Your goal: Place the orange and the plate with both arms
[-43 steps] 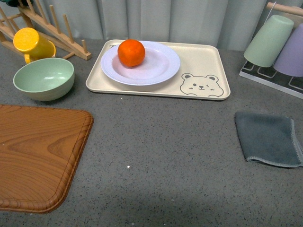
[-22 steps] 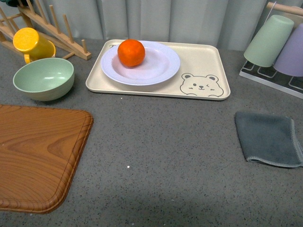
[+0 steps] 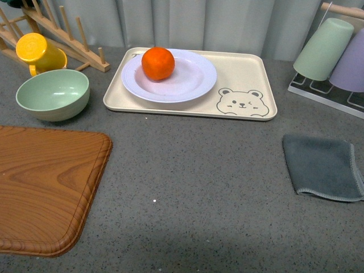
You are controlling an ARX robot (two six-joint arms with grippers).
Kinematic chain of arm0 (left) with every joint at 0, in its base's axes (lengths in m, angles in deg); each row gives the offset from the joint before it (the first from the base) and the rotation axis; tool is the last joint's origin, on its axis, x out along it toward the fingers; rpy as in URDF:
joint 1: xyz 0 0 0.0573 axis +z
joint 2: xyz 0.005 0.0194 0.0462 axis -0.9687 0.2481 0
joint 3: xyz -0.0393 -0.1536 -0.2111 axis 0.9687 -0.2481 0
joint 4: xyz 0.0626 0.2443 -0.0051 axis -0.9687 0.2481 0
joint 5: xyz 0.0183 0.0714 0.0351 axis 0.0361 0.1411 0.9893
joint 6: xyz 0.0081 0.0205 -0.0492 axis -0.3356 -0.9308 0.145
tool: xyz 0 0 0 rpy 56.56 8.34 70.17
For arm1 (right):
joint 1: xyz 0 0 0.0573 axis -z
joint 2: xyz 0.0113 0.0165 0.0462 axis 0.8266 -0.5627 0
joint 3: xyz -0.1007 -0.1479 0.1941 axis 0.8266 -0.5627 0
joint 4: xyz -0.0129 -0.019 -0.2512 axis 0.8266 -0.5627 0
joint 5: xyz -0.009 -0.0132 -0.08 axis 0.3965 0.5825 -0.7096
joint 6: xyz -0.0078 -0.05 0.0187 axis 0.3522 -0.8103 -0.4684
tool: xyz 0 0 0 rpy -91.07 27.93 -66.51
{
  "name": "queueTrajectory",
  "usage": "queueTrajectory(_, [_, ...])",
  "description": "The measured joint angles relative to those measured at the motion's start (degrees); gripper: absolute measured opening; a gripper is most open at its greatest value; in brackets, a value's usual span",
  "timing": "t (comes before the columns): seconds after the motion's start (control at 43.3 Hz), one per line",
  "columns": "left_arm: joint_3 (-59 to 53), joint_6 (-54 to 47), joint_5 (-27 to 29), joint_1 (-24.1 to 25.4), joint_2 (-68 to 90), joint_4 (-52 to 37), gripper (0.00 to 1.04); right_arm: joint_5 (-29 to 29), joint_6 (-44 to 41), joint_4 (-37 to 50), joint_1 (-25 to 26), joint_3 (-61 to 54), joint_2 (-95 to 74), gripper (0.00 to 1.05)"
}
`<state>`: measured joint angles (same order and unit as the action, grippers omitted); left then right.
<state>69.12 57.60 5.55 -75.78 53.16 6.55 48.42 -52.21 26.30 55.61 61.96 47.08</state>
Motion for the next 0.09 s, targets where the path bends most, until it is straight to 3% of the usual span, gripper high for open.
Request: queueTrajectory(0.092, [0.0, 0.0, 0.0, 0.0, 0.0, 0.0, 0.98, 0.0, 0.0, 0.0, 0.0, 0.0, 0.0, 0.95])
